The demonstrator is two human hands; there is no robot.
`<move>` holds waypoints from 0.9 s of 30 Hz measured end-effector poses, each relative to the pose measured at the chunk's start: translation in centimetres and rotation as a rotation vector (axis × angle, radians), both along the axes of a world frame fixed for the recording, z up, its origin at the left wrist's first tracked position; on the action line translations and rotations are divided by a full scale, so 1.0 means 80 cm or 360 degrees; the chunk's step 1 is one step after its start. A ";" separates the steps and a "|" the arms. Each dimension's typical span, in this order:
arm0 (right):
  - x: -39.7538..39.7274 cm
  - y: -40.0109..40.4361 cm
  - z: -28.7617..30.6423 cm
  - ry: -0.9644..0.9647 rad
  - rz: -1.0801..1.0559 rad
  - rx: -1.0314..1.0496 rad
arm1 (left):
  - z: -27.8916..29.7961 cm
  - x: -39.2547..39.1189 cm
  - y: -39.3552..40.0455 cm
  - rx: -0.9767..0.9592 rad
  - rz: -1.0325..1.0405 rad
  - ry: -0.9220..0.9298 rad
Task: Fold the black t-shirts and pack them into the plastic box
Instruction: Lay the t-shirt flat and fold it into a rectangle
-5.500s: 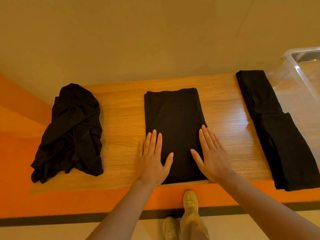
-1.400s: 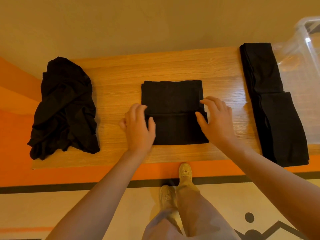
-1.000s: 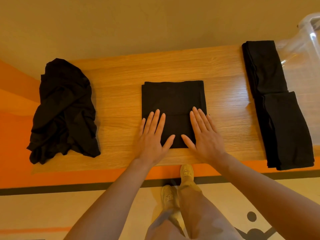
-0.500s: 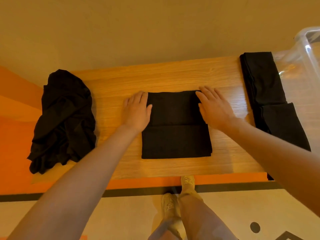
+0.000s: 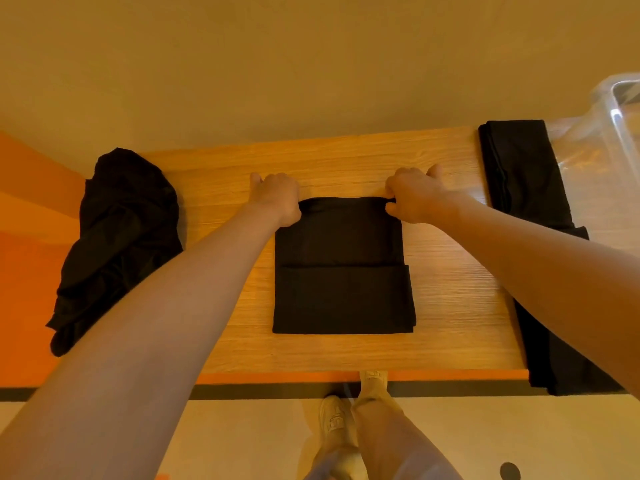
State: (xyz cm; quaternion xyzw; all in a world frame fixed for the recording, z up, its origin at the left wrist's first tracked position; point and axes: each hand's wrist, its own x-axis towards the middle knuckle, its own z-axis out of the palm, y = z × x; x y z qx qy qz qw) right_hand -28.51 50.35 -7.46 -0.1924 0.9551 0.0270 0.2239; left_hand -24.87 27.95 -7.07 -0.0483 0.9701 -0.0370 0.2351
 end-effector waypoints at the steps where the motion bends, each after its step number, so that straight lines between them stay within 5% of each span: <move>1: 0.001 0.000 0.000 -0.0002 0.0010 -0.0006 | 0.001 0.002 0.000 0.0015 -0.0007 0.0019; 9: 0.014 0.008 -0.005 -0.0287 -0.0282 -0.0588 | -0.003 0.033 -0.008 0.0174 0.0026 0.0250; 14: 0.010 0.002 0.003 -0.0425 -0.0280 -0.0567 | -0.001 0.040 -0.012 0.0113 0.0079 0.0242; 19: 0.009 -0.003 0.008 -0.0406 -0.0209 -0.0559 | 0.006 0.046 -0.017 0.0209 0.0177 0.0308; 27: -0.008 0.006 0.025 -0.0314 -0.0380 -0.1025 | 0.023 0.056 -0.034 0.0467 0.0332 0.0386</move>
